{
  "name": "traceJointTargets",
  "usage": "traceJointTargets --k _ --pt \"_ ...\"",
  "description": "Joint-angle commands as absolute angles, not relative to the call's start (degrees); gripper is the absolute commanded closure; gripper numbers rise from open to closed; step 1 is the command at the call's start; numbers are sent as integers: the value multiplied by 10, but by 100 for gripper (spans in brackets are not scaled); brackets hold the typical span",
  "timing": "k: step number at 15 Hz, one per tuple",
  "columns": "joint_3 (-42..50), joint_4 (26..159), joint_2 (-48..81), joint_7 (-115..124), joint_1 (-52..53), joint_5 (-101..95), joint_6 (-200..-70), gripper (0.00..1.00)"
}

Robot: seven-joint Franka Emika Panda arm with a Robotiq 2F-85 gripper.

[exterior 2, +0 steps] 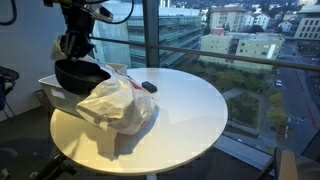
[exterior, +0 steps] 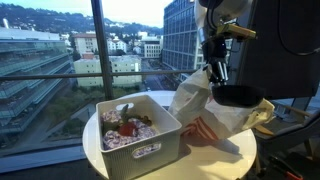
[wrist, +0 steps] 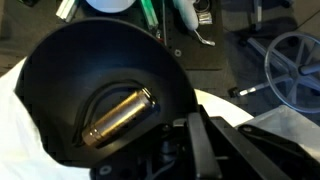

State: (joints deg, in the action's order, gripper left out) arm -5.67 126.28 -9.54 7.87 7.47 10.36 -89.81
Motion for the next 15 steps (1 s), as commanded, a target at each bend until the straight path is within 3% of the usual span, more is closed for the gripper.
traceJointTargets --k 1,15 --pt "-72 1238 -79 135 69 51 -806 99" --pt "-96 1224 -49 248 81 -186 -752 99"
